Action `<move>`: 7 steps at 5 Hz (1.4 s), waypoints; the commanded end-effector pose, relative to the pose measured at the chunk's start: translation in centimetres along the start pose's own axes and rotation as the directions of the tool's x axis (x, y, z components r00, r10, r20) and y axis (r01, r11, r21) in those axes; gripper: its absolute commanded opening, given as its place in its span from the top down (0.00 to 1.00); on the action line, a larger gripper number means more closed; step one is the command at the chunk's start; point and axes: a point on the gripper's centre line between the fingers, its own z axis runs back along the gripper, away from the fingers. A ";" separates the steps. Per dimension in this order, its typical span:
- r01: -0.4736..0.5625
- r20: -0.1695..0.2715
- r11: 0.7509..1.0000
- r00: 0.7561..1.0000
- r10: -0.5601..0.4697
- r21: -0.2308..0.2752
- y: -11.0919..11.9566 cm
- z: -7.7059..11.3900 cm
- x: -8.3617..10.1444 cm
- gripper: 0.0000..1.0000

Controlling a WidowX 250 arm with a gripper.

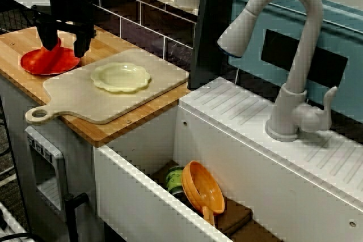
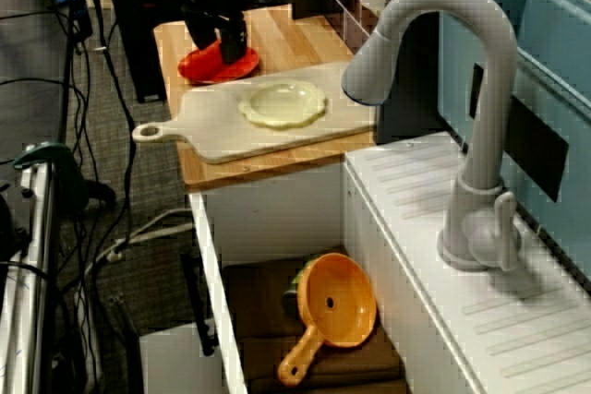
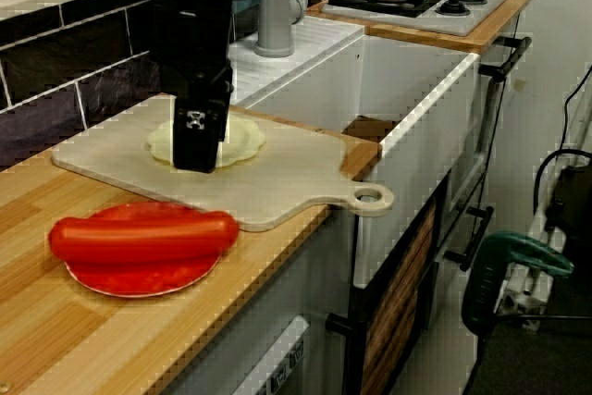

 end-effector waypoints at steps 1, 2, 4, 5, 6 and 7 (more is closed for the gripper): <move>-0.034 0.077 0.999 0.997 0.031 0.029 3.8 2.5 1.5 0.00; -0.058 0.070 0.997 0.996 0.055 0.054 5.0 1.9 2.1 0.00; -0.098 0.096 0.994 0.991 0.093 0.052 6.5 0.8 2.8 0.00; -0.097 0.106 0.993 0.990 0.090 0.060 6.5 0.3 2.9 0.00; -0.106 0.110 0.992 0.989 0.098 0.064 6.6 -0.2 2.9 0.00; -0.107 0.113 0.992 0.989 0.098 0.071 6.5 -0.6 2.8 0.00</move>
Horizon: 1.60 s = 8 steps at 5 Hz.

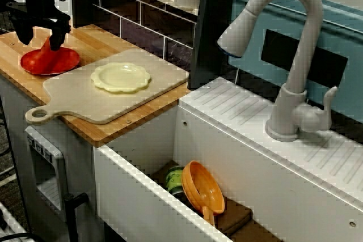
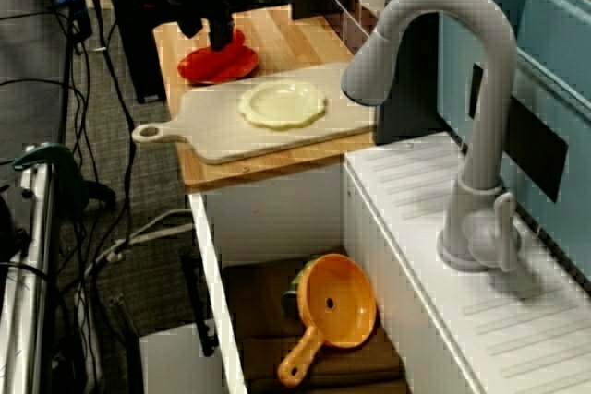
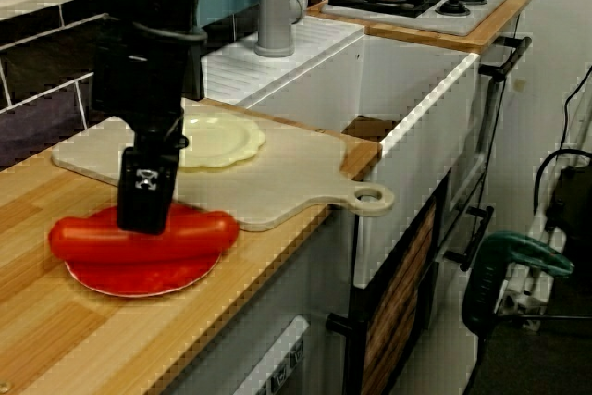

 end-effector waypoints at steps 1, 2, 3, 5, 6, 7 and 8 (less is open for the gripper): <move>-0.013 0.055 1.000 0.998 0.012 0.012 1.1 1.0 0.8 0.00; -0.027 0.066 0.999 0.997 0.026 0.024 1.6 -0.2 0.8 0.00; -0.034 0.078 0.999 0.996 0.031 0.036 1.7 -0.9 0.7 0.00; -0.047 0.057 0.998 0.997 0.044 0.046 1.8 -1.5 1.1 1.00; -0.064 0.052 0.997 0.997 0.061 0.042 1.8 -1.3 1.5 1.00; -0.075 0.037 0.997 0.997 0.074 0.028 1.7 -0.7 2.0 1.00; -0.082 0.020 0.997 0.996 0.082 0.003 1.6 0.8 2.7 1.00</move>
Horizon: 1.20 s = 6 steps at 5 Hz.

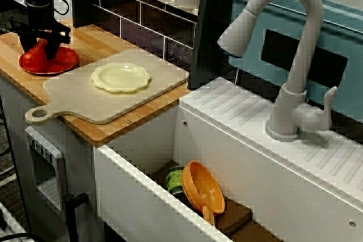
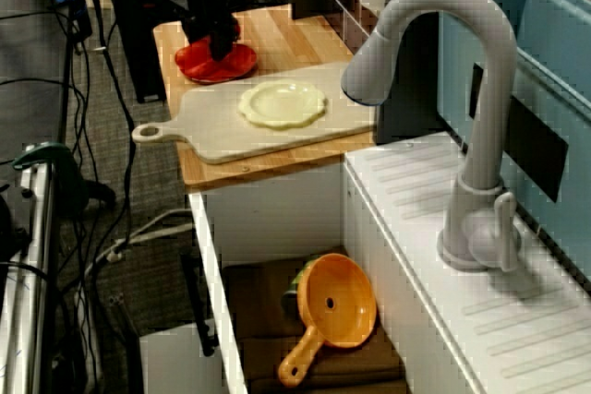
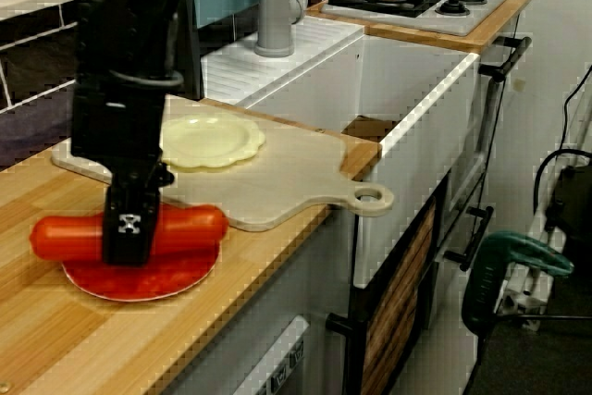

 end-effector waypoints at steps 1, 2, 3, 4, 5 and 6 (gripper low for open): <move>-0.001 0.017 0.998 1.000 0.002 -0.067 0.5 5.3 2.1 1.00; 0.029 -0.011 0.993 0.999 -0.031 -0.113 -0.5 6.0 1.3 1.00; 0.056 -0.014 0.991 0.998 -0.058 -0.122 -1.9 6.0 0.6 1.00; 0.068 -0.007 0.989 0.998 -0.070 -0.135 -3.3 6.5 0.0 1.00; 0.090 -0.002 0.985 0.996 -0.091 -0.148 -5.0 7.1 -0.6 1.00; 0.115 0.016 0.982 0.993 -0.114 -0.151 -6.4 7.7 -1.4 1.00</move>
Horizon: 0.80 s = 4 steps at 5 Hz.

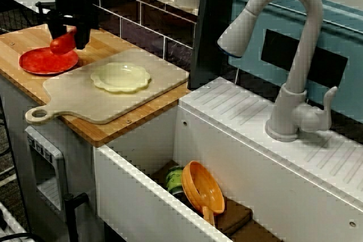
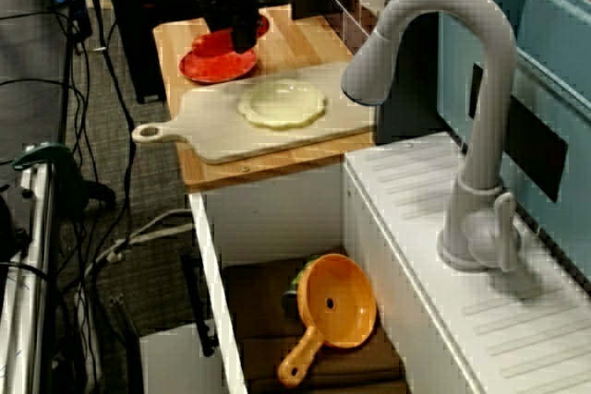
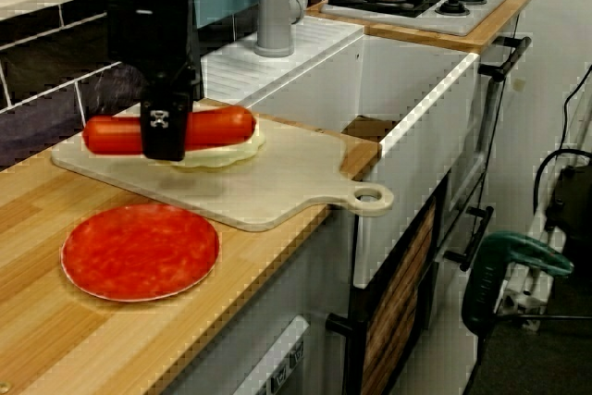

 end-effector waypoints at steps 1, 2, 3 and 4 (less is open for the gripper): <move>0.030 0.086 1.000 0.996 -0.029 -0.009 -1.6 3.2 -0.2 1.00; 0.027 0.064 1.000 0.998 -0.026 -0.010 -2.6 2.9 -0.6 1.00; 0.034 0.057 0.999 0.998 -0.033 -0.017 -3.4 2.7 -1.0 1.00; 0.029 0.051 0.999 0.998 -0.028 -0.022 -3.9 2.6 -1.6 1.00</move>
